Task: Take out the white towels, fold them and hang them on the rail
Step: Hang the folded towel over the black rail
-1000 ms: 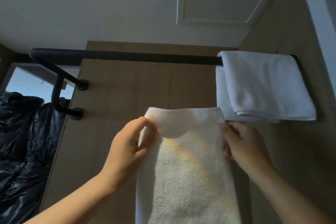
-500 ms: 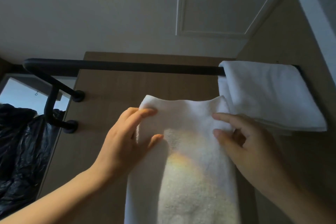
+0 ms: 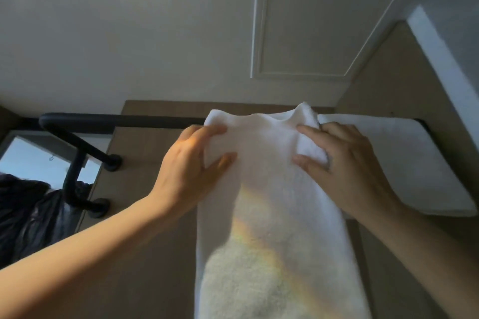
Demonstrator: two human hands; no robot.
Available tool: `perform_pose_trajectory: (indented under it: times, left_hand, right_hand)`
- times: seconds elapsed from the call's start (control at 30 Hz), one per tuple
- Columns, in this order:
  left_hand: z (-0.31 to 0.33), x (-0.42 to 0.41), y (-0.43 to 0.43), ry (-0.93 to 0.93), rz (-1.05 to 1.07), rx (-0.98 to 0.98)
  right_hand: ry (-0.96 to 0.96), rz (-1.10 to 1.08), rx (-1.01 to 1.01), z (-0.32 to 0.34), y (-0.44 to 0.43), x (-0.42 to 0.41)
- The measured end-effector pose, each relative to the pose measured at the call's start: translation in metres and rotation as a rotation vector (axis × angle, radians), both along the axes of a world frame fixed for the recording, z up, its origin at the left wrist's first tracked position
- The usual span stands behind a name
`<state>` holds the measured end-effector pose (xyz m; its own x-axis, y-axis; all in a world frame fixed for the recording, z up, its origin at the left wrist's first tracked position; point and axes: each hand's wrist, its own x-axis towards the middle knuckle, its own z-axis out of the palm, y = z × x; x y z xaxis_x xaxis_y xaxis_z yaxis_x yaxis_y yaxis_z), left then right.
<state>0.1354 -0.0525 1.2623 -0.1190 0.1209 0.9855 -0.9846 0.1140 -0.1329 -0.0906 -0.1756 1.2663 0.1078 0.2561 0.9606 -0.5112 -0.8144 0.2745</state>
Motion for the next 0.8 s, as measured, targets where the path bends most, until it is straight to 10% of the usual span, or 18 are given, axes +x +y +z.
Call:
perform_pose_trajectory:
  times: [0.5,0.8]
  left_hand:
    - [0.111,-0.002,-0.049,0.122,0.436,0.281]
    - [0.089,-0.011,-0.043,0.247,0.285,0.175]
  right_hand:
    - [-0.183,-0.276,0.195,0.109,-0.05,0.051]
    - [-0.216,-0.364,0.176,0.107,-0.051,0.055]
